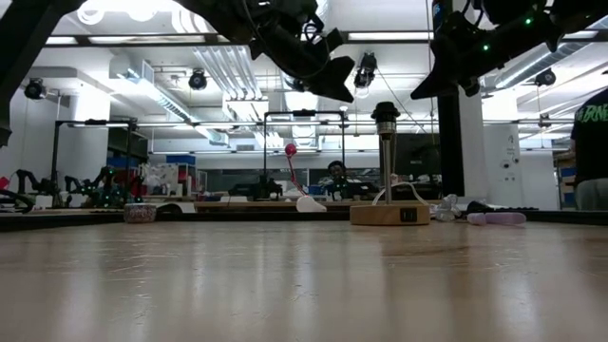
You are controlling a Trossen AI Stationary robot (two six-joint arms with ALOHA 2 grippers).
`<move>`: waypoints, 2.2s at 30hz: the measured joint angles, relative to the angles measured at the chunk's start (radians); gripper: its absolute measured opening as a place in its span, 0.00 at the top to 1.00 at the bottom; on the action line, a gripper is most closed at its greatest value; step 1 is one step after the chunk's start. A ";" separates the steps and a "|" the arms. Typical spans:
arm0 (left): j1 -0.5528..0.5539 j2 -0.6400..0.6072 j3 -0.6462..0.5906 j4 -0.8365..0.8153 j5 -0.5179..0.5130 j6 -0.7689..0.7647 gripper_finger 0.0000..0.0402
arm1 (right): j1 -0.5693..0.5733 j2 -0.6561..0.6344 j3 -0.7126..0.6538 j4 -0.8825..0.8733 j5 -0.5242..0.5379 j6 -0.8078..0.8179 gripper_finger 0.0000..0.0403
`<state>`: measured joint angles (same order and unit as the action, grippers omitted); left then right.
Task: Screw lightbulb
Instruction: Move the lightbulb to the table
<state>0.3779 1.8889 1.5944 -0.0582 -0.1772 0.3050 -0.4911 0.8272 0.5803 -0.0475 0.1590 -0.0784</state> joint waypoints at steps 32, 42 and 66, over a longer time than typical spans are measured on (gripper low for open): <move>0.053 0.002 0.000 -0.041 0.000 -0.004 1.00 | 0.000 0.000 -0.012 0.001 0.000 0.000 0.97; 0.055 0.002 0.000 -0.042 0.000 -0.004 1.00 | 0.000 0.000 -0.012 0.001 0.000 0.000 0.97; 0.064 0.002 0.000 -0.043 0.001 0.021 1.00 | 0.000 0.000 -0.012 0.001 0.000 0.000 0.97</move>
<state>0.4419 1.8912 1.5944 -0.1008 -0.1761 0.3256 -0.4915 0.8272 0.5682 -0.0463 0.1593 -0.0784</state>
